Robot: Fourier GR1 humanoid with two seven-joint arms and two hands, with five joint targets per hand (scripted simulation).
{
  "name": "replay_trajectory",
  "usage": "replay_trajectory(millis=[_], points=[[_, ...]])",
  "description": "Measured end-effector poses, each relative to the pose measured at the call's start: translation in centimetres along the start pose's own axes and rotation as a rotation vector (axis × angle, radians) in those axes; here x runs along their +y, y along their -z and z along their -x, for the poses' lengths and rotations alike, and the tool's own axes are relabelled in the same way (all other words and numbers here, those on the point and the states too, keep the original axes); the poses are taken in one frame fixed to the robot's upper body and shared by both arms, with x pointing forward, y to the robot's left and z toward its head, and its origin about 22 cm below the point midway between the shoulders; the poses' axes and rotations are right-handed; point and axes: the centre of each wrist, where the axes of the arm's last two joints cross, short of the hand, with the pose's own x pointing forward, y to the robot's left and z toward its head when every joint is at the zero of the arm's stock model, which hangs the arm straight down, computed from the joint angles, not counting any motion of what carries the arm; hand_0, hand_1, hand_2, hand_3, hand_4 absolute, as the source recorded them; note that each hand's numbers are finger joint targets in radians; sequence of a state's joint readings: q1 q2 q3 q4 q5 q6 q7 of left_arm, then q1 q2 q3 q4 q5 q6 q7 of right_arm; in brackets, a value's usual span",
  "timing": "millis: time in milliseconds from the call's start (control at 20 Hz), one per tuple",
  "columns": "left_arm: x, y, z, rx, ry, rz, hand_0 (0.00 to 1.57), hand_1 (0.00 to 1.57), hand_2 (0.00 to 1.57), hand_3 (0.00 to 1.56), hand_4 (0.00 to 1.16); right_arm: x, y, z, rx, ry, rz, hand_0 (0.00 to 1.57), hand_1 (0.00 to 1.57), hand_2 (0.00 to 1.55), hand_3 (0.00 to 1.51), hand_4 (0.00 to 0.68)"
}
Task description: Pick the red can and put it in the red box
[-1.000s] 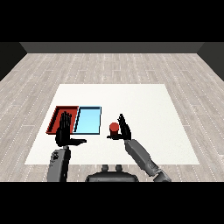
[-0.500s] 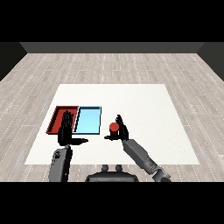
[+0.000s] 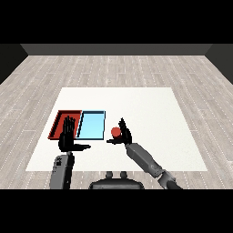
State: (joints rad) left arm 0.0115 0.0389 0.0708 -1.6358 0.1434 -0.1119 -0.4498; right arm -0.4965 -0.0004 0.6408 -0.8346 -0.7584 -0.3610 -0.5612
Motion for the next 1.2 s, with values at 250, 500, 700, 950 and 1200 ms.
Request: replay_trajectory(millis=[250,500,700,950,1200], points=[[-0.3,0.0,0.3,-0.008,0.003,-0.001,0.0,0.0,0.0,0.0,0.0,-0.7,1.0,0.2,0.017,-0.028,0.031,1.52,1.52,1.5,1.46,0.493],[-0.3,0.1,0.2,-0.009,0.012,-0.005,0.0,0.0,0.0,0.0,0.0,-0.2,1.5,0.2,0.032,-0.105,0.078,1.53,1.53,1.48,1.43,0.573],[-0.8,-0.1,0.1,-0.006,0.009,-0.007,0.0,0.0,0.0,0.0,0.0,0.4,1.5,0.2,0.045,-0.166,0.095,1.54,1.54,1.47,1.42,0.575],[-0.1,-0.1,0.3,-0.005,0.005,-0.007,0.0,0.0,0.0,0.0,0.0,0.8,1.5,0.2,0.059,-0.215,0.09,1.53,1.53,1.47,1.41,0.546],[-0.2,-0.2,-0.1,0.001,0.006,-0.003,0.0,0.0,0.0,0.0,0.0,1.6,1.6,-0.2,0.059,-0.238,0.093,1.55,1.55,1.47,1.41,0.558]])
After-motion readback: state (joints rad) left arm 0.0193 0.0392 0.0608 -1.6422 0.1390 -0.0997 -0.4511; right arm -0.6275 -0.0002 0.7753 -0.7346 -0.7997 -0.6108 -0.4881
